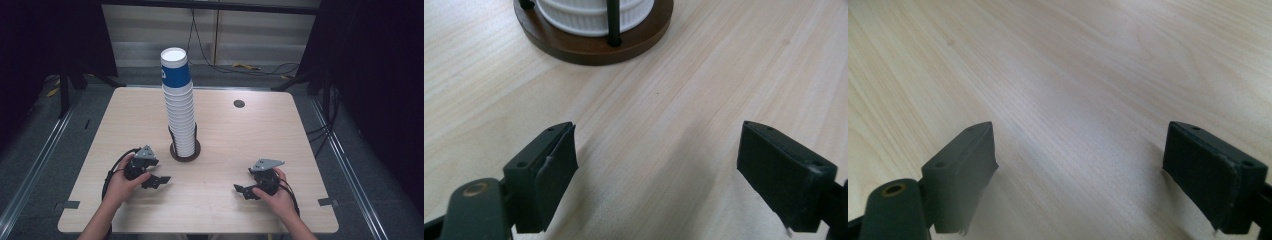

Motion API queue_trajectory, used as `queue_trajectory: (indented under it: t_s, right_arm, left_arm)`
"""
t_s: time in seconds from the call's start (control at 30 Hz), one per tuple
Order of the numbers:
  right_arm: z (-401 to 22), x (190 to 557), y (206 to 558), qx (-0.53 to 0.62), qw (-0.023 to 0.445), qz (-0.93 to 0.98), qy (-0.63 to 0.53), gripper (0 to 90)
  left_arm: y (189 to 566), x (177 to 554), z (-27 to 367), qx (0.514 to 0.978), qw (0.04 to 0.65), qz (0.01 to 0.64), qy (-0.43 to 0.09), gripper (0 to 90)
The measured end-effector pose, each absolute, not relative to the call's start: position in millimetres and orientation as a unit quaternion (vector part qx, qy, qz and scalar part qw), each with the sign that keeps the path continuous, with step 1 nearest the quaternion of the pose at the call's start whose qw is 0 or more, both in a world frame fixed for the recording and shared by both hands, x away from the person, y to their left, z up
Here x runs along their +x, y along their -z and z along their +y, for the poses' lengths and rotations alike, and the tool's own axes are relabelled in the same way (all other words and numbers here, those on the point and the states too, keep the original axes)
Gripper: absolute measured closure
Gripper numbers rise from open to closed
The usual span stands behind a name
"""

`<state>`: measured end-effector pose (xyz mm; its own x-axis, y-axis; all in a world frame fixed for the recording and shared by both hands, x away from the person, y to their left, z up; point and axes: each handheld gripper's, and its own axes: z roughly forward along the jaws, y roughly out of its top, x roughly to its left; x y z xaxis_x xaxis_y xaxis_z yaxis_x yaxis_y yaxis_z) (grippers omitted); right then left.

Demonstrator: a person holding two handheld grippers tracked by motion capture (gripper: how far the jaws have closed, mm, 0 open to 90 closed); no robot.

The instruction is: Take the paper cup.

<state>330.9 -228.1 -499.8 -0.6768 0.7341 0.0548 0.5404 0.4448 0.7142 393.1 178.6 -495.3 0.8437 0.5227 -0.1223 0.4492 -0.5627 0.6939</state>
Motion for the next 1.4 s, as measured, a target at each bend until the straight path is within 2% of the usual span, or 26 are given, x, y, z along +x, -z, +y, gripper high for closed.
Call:
queue_trajectory:
  t_s: [0.47, 0.57, 0.8, 1.4]
  right_arm:
    - [-198.1, 355.2, 461.6, 0.361, 0.107, 0.831, -0.409, 13.4]
    - [-191.2, 359.3, 450.6, 0.346, 0.128, 0.84, -0.398, 13.4]
    - [-183.0, 367.3, 427.6, 0.332, 0.135, 0.84, -0.408, 13.2]
    - [-160.9, 387.6, 381.6, 0.32, 0.127, 0.826, -0.446, 13.0]
  left_arm:
    - [451.2, 398.9, 186.2, 0.873, 0.392, 0.288, -0.032, 16.1]
    - [444.4, 400.1, 187.1, 0.875, 0.388, 0.287, -0.03, 16.1]
    - [422.5, 408.3, 188.5, 0.87, 0.401, 0.288, -0.018, 16.1]
    - [388.3, 422.0, 186.2, 0.855, 0.424, 0.296, -0.026, 16.1]
